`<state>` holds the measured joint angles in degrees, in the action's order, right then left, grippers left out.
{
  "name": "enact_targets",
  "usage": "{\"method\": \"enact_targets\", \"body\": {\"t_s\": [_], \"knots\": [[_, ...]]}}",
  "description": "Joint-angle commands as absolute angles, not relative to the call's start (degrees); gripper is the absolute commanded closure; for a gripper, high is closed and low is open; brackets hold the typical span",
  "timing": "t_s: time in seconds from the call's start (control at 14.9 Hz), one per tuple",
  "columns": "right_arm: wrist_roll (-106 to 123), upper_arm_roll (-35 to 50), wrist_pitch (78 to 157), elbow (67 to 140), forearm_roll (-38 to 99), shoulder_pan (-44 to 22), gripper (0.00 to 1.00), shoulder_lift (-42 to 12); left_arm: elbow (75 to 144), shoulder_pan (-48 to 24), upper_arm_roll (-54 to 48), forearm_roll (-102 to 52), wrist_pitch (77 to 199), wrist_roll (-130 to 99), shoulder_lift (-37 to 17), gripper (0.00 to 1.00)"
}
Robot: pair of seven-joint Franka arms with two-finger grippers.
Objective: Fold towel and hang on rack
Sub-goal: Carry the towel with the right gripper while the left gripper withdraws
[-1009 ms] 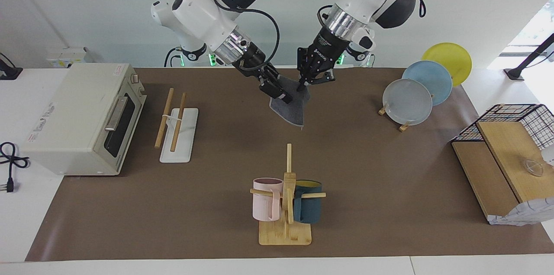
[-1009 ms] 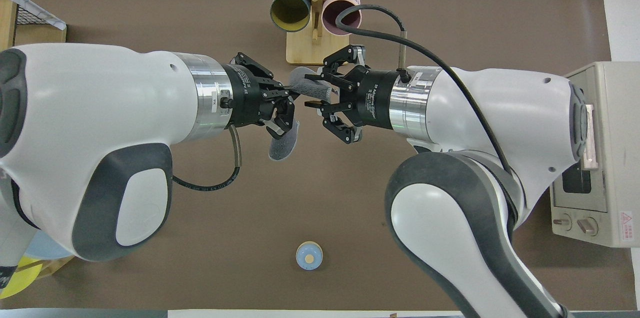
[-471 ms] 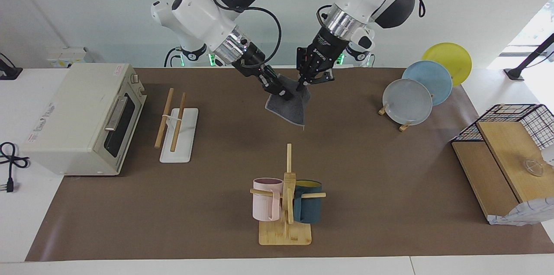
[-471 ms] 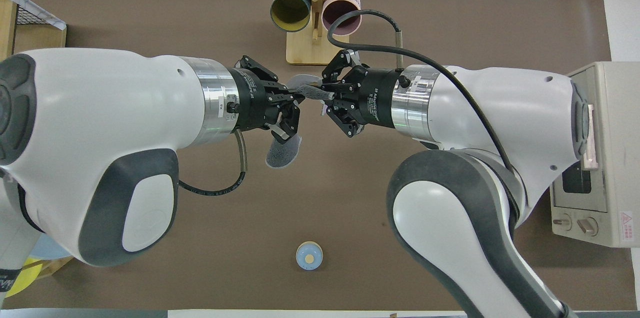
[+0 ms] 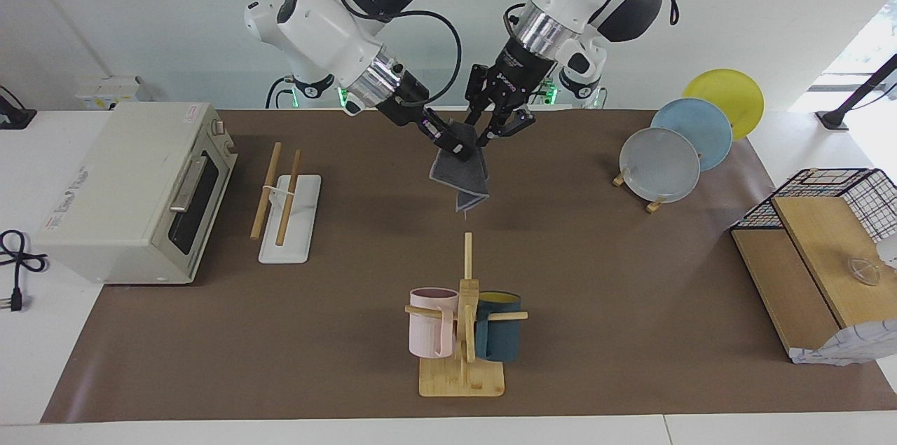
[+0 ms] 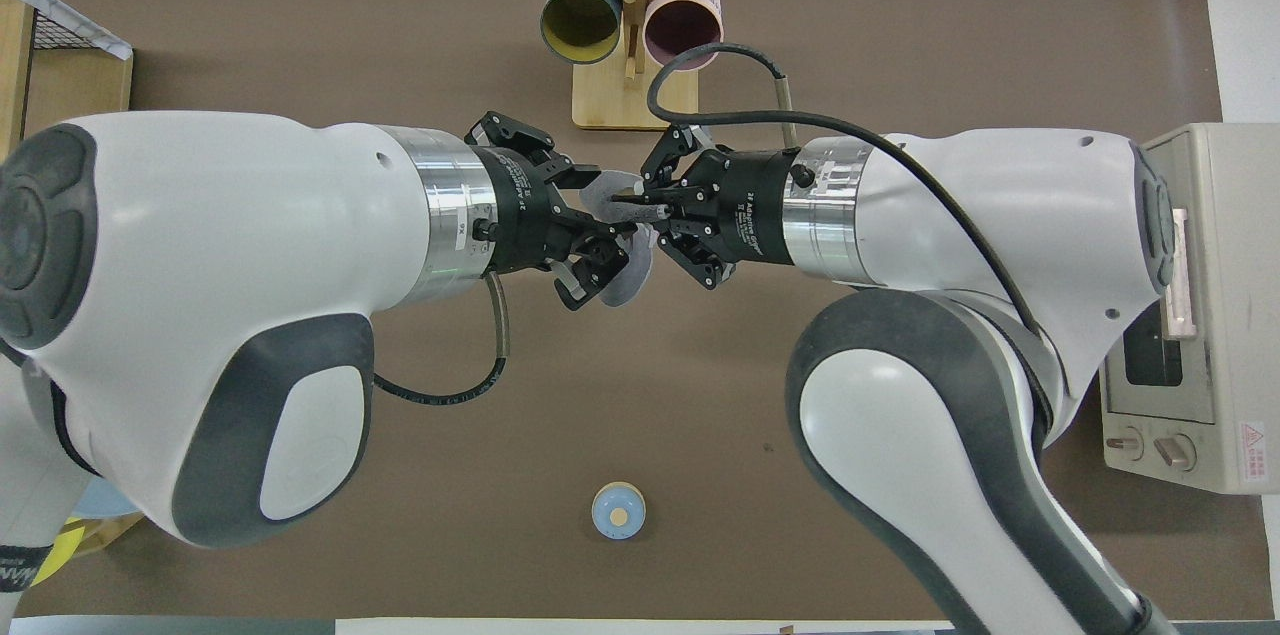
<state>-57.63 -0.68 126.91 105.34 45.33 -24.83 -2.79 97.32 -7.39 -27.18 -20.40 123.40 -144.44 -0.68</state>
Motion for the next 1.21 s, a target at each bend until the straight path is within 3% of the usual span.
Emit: {"method": "enact_targets", "body": {"t_s": [0.0, 0.27, 0.54, 1.14], "knots": [[-47.2, -0.5, 120.3, 105.6, 38.0, -22.0, 1.0, -1.2, 99.5, -7.5, -26.8, -19.7, 123.7, -141.8, 1.1, 0.0], [-31.0, -0.5, 108.9, 107.4, 28.0, -16.6, 1.0, 1.5, 102.0, -6.5, -26.3, -19.7, 123.1, -132.6, 2.4, 0.0], [-24.5, -0.5, 104.4, 112.1, 22.5, -9.6, 1.0, 4.6, 106.2, -2.8, -26.1, -19.7, 122.9, -118.9, 4.5, 0.0], [-14.1, -0.5, 108.3, 123.4, 22.1, -2.6, 1.0, 9.1, 107.6, 14.7, -26.0, -19.8, 113.4, -74.0, 5.5, 0.0]]}}
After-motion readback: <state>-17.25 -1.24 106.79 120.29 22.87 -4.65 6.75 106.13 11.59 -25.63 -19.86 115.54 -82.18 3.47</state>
